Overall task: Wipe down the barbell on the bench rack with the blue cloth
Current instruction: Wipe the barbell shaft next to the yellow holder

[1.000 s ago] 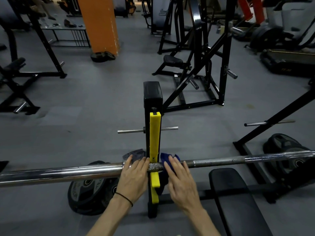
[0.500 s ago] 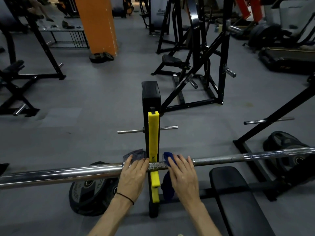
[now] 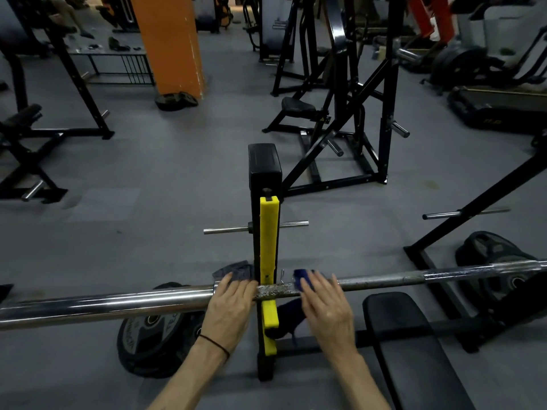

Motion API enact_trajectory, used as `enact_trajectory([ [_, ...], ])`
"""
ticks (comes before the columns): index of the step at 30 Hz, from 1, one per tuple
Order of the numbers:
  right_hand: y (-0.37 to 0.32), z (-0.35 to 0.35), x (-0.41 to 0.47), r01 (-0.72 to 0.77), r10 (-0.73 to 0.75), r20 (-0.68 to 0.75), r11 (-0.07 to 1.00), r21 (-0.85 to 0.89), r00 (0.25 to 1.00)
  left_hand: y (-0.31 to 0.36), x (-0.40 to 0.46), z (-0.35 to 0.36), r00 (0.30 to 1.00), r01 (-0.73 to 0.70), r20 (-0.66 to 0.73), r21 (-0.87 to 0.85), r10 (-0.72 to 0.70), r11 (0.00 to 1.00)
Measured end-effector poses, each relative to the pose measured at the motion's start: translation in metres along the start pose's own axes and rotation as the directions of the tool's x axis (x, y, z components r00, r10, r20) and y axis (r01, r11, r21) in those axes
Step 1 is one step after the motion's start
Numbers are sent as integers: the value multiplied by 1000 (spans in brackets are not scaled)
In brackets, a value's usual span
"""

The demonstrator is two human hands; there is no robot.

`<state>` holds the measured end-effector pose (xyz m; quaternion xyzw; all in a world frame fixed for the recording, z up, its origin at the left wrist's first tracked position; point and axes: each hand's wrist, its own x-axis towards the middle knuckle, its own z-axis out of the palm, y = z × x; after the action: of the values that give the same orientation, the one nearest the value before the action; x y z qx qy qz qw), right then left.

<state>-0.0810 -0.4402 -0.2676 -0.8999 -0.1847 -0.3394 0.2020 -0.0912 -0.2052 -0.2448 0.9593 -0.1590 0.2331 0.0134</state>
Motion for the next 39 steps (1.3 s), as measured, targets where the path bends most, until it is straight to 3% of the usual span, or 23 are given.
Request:
enact_trajectory([
  [4, -11, 6, 0, -135, 135, -45, 991, 8, 990, 3, 7, -7, 996, 47, 82, -71, -41, 996],
  [8, -50, 22, 3, 10, -18, 52, 987, 162, 998, -4, 13, -11, 985, 35, 172, -106, -16, 994],
  [11, -25, 10, 0, 58, -62, 40, 992, 109, 997, -7, 18, -17, 975, 25, 221, -114, 1, 993],
  [15, 11, -10, -10, -94, 94, -15, 995, -19, 995, -9, 27, -23, 959, 2, 283, -124, 33, 992],
  [18, -12, 1, -7, -224, 226, -35, 973, 45, 973, -10, 28, -23, 945, -7, 324, -78, 32, 997],
  [21, -49, 17, -2, -54, 52, 19, 988, 144, 998, -8, 26, -22, 936, 3, 351, -4, -1, 1000],
  [24, -37, 11, -3, 62, -69, 55, 991, 118, 996, -2, 24, -22, 939, 3, 343, 75, -28, 997],
  [29, 9, -13, -11, -118, 117, -24, 993, -27, 993, 9, 30, -23, 914, 38, 389, 189, -110, 981],
  [32, -11, -3, -9, -244, 245, -56, 969, 26, 968, 10, 34, -16, 897, 37, 425, 205, -123, 978],
  [34, -34, 9, -5, -195, 199, -34, 976, 99, 979, 9, 37, -13, 881, 18, 459, 205, -112, 979],
  [36, -49, 18, -3, -61, 59, 21, 988, 138, 998, 7, 40, -8, 867, -14, 490, 203, -89, 979],
  [39, -34, 12, -7, 38, -44, 70, 995, 91, 997, 6, 46, -20, 841, -55, 535, 227, -78, 972],
])
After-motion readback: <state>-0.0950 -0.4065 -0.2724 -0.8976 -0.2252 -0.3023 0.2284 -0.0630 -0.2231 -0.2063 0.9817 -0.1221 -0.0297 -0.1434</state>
